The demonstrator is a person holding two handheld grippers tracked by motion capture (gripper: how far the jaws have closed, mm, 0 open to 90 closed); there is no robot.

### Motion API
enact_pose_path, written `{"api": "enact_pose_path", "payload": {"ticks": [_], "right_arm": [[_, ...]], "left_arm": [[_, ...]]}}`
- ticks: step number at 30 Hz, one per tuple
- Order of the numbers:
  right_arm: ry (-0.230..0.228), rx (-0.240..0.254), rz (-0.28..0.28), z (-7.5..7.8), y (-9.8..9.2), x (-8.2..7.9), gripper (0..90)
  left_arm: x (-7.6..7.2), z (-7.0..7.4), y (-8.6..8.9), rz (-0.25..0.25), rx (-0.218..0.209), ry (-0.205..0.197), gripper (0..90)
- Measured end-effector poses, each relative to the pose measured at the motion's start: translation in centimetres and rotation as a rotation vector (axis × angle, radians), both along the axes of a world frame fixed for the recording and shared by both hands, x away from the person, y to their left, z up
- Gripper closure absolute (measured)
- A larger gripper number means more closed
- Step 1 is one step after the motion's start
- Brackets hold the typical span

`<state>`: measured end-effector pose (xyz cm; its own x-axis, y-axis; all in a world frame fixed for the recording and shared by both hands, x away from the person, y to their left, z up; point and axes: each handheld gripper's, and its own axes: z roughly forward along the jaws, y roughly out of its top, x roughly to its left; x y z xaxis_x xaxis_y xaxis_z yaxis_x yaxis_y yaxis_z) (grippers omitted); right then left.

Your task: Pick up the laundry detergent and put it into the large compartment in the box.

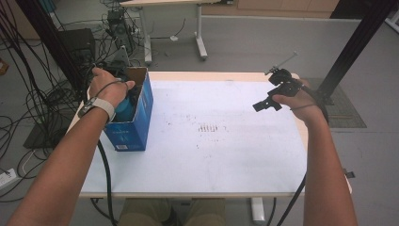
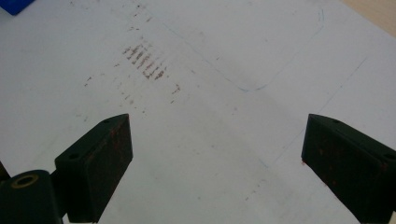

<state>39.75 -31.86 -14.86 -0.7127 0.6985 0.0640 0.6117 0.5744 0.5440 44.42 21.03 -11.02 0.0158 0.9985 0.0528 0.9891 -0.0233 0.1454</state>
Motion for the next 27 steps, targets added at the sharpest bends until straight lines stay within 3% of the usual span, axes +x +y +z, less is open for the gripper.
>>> {"api": "enact_pose_path", "payload": {"ticks": [27], "right_arm": [[0.011,0.002,-0.006,-0.4,-0.2,0.2,8.5]], "left_arm": [[0.7,-2.1,0.5,-0.004,-0.014,0.032,37.3]]}}
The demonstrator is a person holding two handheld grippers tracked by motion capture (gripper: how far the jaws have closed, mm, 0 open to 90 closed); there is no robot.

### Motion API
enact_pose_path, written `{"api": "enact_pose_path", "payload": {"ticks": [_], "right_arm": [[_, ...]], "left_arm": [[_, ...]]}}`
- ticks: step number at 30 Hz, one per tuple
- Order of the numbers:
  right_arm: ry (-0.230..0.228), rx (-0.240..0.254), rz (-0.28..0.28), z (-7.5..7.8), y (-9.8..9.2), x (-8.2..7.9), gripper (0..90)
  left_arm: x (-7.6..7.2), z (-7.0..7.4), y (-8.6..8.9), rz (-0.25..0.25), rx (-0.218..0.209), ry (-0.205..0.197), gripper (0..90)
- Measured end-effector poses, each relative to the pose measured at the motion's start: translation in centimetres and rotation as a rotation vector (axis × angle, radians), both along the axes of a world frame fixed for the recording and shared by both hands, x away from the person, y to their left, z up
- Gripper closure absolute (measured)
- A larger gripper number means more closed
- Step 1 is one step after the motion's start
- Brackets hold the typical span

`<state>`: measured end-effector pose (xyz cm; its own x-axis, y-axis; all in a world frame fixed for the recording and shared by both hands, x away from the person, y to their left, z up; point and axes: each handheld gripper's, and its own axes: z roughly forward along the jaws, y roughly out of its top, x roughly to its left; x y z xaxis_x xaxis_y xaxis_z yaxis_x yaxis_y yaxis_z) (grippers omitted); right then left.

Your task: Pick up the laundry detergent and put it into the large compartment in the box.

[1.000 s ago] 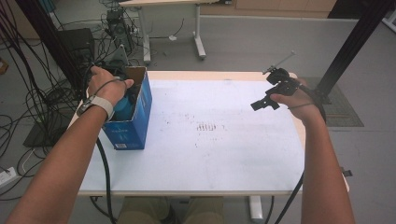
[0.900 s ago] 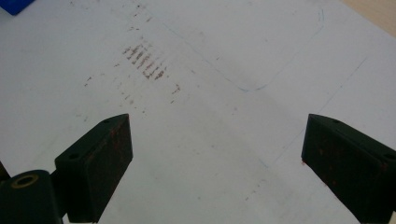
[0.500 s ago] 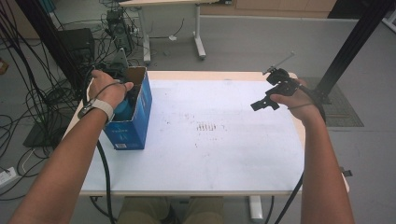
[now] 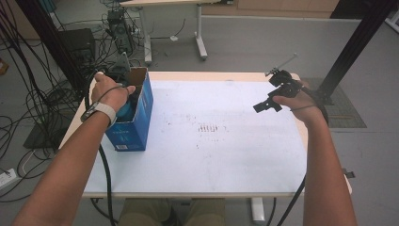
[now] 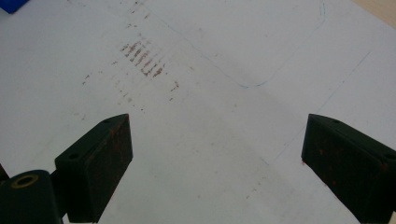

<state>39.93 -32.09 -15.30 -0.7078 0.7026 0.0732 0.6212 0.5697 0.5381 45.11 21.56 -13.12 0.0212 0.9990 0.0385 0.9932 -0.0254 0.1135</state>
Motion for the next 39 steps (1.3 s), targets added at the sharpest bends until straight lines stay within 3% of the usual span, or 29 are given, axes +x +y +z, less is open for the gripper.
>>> {"api": "enact_pose_path", "payload": {"ticks": [10,39], "right_arm": [[0.004,0.002,-0.004,-0.26,-0.14,0.03,8.5],[0.002,-0.001,-0.007,-0.07,-0.30,-0.25,8.5]], "left_arm": [[0.18,-0.83,0.23,-0.001,-0.009,0.008,37.3],[0.28,-0.90,-0.05,-0.006,-0.002,0.017,37.2]]}}
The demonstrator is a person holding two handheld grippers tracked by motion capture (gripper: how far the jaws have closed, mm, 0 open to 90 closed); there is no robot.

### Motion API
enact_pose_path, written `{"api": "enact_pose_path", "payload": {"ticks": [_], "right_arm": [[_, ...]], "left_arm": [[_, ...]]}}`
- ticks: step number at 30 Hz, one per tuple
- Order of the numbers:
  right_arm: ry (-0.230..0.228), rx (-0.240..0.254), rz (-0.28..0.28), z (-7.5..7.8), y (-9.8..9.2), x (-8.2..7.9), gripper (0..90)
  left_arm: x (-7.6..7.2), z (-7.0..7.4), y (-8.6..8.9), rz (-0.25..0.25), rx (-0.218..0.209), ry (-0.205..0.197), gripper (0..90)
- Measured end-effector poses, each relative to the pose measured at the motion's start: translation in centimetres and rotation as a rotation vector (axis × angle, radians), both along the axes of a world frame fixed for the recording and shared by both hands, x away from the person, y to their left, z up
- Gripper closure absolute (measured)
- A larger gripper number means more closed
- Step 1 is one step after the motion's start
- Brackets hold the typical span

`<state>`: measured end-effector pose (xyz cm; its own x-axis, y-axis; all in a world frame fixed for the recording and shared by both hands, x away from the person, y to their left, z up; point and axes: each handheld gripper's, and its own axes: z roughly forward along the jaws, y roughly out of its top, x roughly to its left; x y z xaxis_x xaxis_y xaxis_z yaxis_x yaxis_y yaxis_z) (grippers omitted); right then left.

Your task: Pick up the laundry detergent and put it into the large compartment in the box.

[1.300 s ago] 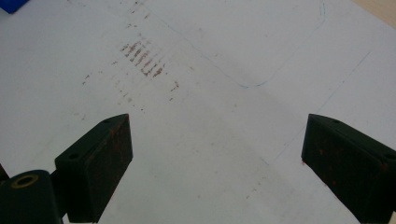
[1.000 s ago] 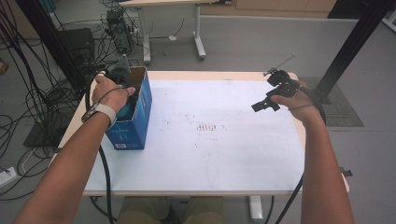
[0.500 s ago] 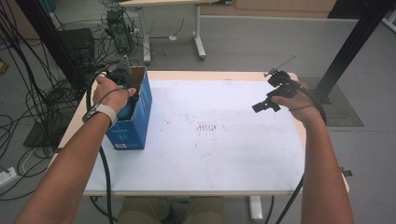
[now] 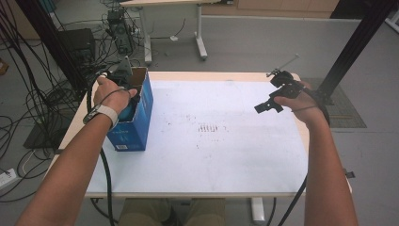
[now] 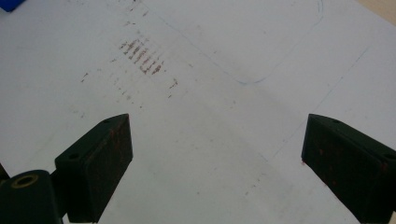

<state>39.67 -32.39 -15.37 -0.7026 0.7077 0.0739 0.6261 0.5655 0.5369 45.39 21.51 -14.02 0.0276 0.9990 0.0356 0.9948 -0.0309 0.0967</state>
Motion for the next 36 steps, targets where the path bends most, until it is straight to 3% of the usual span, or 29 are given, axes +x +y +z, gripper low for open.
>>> {"api": "enact_pose_path", "payload": {"ticks": [36], "right_arm": [[-0.005,-0.001,-0.003,0.19,-0.06,-0.26,8.5]], "left_arm": [[-0.12,-0.04,0.16,0.003,-0.002,-0.003,37.2]]}}
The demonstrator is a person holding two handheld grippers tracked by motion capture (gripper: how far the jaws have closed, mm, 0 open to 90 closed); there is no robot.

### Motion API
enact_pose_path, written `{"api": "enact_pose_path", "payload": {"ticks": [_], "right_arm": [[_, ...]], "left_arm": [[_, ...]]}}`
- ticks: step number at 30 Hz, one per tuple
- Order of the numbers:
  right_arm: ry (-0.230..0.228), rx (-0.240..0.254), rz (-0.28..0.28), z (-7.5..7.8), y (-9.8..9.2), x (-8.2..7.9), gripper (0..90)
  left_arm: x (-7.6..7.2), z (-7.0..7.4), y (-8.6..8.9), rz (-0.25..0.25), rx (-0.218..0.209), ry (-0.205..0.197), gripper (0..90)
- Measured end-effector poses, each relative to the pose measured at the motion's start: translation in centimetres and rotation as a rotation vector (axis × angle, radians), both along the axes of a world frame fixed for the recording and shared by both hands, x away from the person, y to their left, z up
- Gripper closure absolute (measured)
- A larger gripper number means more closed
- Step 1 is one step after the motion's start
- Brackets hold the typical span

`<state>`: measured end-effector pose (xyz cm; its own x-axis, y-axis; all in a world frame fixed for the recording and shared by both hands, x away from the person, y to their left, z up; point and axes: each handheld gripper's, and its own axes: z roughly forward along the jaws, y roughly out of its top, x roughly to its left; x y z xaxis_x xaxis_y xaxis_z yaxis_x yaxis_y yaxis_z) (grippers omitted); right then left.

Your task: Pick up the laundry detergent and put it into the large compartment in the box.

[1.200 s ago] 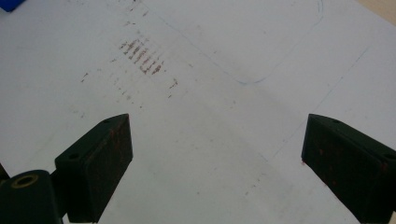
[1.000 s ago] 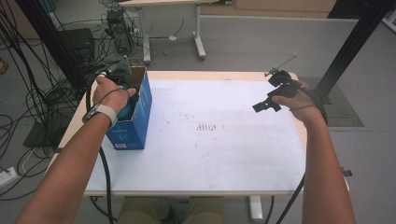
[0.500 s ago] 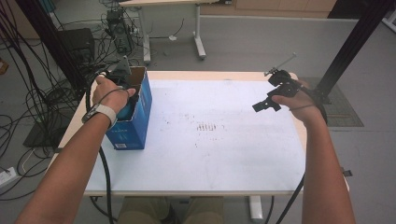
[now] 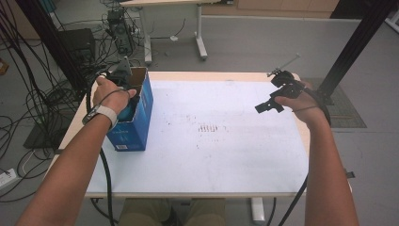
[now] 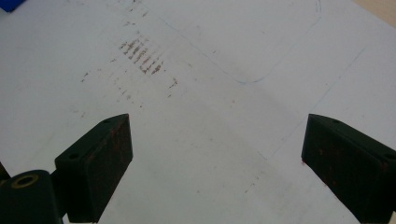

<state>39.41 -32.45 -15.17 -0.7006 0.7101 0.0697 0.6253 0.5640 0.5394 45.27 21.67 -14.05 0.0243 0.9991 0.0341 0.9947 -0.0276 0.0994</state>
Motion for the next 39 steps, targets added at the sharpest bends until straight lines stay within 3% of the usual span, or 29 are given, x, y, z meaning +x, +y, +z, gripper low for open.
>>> {"api": "enact_pose_path", "payload": {"ticks": [39], "right_arm": [[-0.002,0.001,-0.003,0.04,-0.12,-0.30,8.5]], "left_arm": [[-0.13,0.00,-0.31,-0.004,0.007,0.001,37.3]]}}
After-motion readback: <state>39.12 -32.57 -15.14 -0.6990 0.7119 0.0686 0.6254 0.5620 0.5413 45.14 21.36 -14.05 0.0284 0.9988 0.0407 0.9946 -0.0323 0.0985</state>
